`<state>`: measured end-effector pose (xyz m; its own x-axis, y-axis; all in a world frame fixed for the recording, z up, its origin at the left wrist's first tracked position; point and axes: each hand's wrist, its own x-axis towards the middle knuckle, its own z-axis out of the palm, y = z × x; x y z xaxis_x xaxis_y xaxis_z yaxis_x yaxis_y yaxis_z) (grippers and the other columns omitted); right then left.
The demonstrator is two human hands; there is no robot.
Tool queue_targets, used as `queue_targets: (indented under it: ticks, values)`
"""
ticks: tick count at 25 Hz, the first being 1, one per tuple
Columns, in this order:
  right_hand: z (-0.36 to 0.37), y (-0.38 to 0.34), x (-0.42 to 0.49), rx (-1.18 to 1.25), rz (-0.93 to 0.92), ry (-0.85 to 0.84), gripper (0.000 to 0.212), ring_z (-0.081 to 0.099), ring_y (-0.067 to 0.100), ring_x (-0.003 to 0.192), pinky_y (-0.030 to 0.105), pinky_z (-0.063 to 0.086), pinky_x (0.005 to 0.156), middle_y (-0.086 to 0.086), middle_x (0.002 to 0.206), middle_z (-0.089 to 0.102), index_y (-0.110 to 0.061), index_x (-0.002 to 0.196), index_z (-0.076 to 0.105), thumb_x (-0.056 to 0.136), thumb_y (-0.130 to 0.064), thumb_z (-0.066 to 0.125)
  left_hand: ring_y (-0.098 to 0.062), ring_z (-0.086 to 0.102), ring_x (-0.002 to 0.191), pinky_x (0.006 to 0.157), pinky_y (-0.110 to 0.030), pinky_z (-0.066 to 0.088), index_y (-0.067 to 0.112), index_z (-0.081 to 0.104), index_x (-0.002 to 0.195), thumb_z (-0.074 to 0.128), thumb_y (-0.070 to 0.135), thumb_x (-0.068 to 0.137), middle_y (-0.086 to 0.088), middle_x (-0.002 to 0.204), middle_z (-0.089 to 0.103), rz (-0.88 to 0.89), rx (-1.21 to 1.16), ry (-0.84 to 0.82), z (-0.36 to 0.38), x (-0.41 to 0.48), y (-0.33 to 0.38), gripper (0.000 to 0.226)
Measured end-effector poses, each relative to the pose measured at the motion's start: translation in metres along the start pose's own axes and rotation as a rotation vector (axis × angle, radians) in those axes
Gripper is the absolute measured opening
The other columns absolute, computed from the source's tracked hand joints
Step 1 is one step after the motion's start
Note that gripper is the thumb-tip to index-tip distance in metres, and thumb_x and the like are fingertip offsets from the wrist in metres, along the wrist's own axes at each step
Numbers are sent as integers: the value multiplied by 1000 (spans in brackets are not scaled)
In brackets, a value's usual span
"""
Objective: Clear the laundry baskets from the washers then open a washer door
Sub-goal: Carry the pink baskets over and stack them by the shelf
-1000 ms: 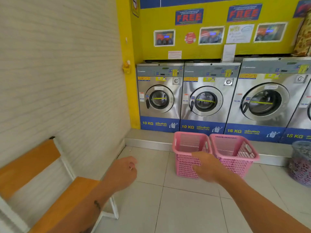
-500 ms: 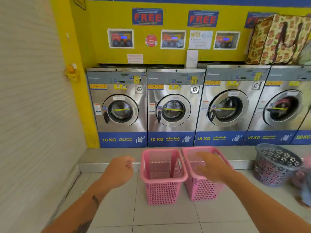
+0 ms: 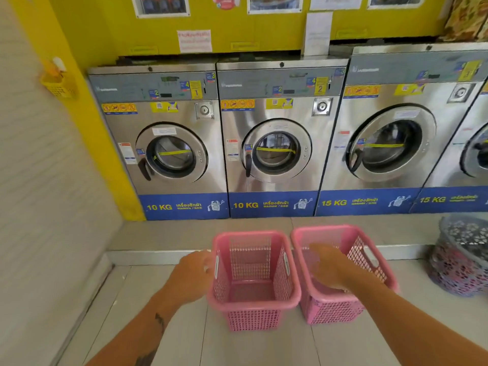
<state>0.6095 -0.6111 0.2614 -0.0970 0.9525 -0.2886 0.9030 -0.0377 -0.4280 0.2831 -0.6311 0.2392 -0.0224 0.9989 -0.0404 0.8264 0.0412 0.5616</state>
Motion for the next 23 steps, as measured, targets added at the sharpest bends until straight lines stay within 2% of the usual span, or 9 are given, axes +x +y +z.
queue_targets:
  ticks: [2,7,9,12,15,17,19,21,23]
  values:
    - [-1,9,53,-36,6,-71,39,60,28,110,44,49,97,11,125,62,-13,126,57,87,-17,54,-5,54,93,82,-18,42,25,62,114,56,22,88,9,111,60,-33,38,-11,22,35,-7,26]
    - [28,20,159,-104,-28,-200,56,49,30,129,44,41,108,9,141,51,-19,142,43,89,-15,59,-20,48,122,102,-37,45,24,48,135,52,30,89,-1,135,49,-111,103,-126,74,128,-37,46]
    - [51,28,199,-88,-15,-210,57,55,27,121,31,49,92,9,139,52,-16,143,41,89,-11,59,-24,48,121,101,-44,46,24,47,135,49,31,88,-3,136,48,-115,129,-200,99,172,-57,47]
    - [91,52,259,-144,61,-252,49,59,23,110,15,43,65,9,134,54,-11,133,46,86,-12,59,-28,44,128,104,-47,44,22,40,140,49,31,87,-6,145,40,-131,177,-268,144,230,-93,55]
    - [135,69,314,-178,114,-229,67,43,32,133,40,52,95,12,154,31,-12,145,34,82,-8,57,-28,37,136,109,-45,38,22,35,143,51,34,87,-6,152,35,-78,248,-260,193,273,-135,60]
    - [176,85,355,-216,127,-151,82,16,34,148,51,29,115,10,163,8,-15,154,14,82,-8,53,-28,37,137,110,-49,39,25,31,143,52,38,85,-7,150,36,-45,304,-215,234,303,-170,63]
    - [218,106,394,-335,64,-61,83,1,32,150,52,13,120,12,163,-2,-12,155,4,85,-12,49,-30,26,143,115,-54,31,26,20,147,54,38,83,-8,154,27,-71,384,-237,273,327,-203,73]
    - [256,128,420,-375,82,-40,80,-1,34,150,51,12,121,18,163,-4,-10,154,4,87,-13,48,-32,4,150,119,-55,11,25,6,152,61,34,82,-8,162,6,-114,459,-272,308,337,-235,89]
    - [281,147,433,-403,127,-32,84,-1,38,150,51,11,122,22,161,-2,-10,152,4,83,-11,52,-33,-6,150,118,-56,9,21,-1,153,68,28,78,-10,163,-4,-110,503,-273,332,342,-259,102]
